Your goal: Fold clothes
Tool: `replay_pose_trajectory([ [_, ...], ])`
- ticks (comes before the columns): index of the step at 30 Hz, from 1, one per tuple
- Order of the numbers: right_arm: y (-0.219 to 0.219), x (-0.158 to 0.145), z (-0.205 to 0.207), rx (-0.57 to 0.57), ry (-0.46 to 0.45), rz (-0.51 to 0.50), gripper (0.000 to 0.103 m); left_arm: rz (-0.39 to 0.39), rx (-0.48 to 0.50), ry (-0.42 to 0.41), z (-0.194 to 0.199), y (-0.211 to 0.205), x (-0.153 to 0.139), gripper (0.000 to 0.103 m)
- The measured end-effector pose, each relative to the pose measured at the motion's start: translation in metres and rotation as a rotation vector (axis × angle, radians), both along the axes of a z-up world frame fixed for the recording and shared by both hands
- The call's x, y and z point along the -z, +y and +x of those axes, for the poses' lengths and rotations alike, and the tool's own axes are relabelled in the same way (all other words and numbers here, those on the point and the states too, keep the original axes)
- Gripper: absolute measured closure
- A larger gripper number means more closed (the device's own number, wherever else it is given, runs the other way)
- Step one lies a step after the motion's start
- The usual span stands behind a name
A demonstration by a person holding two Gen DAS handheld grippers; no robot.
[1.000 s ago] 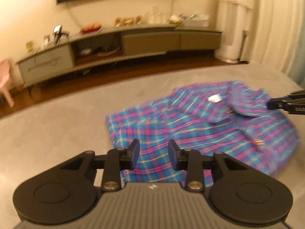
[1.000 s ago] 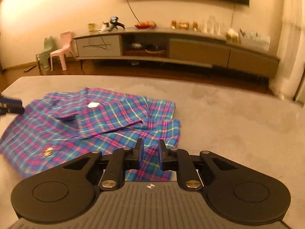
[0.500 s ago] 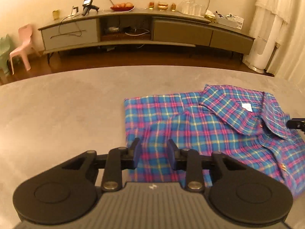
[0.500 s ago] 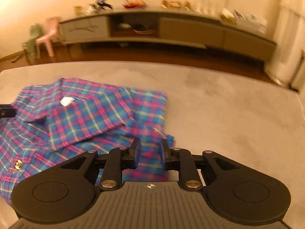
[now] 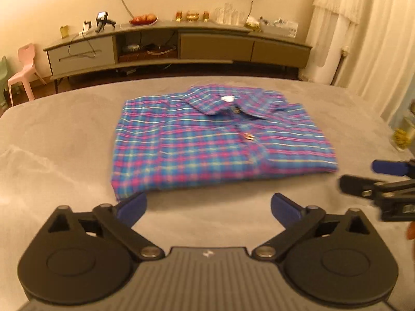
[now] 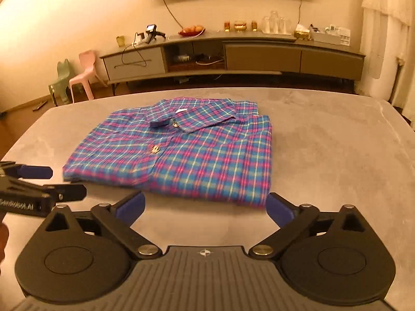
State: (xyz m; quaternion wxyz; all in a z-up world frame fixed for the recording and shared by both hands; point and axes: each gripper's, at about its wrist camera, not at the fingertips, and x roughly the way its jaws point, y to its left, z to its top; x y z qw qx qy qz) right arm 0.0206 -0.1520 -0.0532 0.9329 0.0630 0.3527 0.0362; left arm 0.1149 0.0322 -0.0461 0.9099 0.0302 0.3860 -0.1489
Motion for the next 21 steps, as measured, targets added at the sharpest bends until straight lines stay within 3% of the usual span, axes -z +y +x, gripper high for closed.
replay_pose_trajectory([
  [7,0.006,0.001,-0.028,0.023,-0.014,0.02,0.002,-0.007,0.008,-0.014,-0.036,-0.021,-0.012,0.0],
  [16,0.002,0.005,-0.036,0.04,-0.009,0.004,0.001,0.05,-0.009,-0.095,-0.056,-0.034,-0.024,0.0],
  [21,0.0,0.005,-0.037,0.043,-0.016,0.007,0.001,0.066,-0.014,-0.081,-0.056,-0.042,-0.025,0.0],
])
